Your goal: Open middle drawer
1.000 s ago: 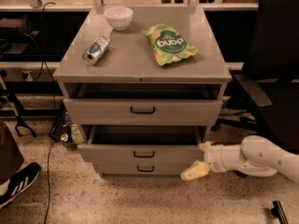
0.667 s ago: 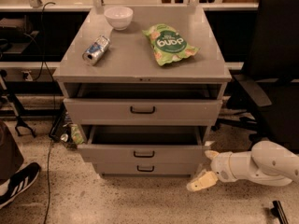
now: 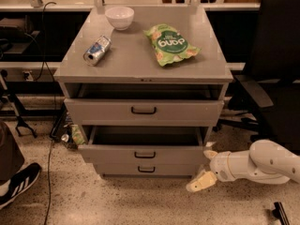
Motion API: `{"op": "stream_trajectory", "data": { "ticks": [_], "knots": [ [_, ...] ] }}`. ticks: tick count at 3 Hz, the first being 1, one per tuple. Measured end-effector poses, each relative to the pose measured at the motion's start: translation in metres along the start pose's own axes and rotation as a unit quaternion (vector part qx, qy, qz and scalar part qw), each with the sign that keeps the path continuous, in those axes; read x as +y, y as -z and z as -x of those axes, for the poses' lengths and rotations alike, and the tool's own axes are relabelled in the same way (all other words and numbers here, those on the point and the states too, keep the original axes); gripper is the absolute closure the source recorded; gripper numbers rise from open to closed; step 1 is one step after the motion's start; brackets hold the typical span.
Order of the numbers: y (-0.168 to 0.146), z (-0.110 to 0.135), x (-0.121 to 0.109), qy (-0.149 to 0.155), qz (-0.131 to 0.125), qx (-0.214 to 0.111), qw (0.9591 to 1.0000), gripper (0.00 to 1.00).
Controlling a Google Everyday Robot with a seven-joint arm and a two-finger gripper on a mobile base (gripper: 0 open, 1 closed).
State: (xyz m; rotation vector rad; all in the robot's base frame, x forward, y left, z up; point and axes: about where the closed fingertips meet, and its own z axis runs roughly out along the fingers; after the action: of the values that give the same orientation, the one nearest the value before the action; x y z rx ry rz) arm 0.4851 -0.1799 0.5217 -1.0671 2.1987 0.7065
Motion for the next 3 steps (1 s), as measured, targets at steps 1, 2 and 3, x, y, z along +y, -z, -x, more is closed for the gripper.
{"op": "stream_trajectory", "data": {
  "ticks": [1, 2, 3],
  "knots": [
    [-0.017, 0.012, 0.001, 0.042, 0.014, -0.009, 0.999, 0.0],
    [-0.044, 0.029, 0.003, 0.111, 0.03, -0.022, 0.9932, 0.0],
    [-0.078, 0.047, -0.003, 0.178, 0.032, -0.029, 0.9831, 0.0]
  ]
}}
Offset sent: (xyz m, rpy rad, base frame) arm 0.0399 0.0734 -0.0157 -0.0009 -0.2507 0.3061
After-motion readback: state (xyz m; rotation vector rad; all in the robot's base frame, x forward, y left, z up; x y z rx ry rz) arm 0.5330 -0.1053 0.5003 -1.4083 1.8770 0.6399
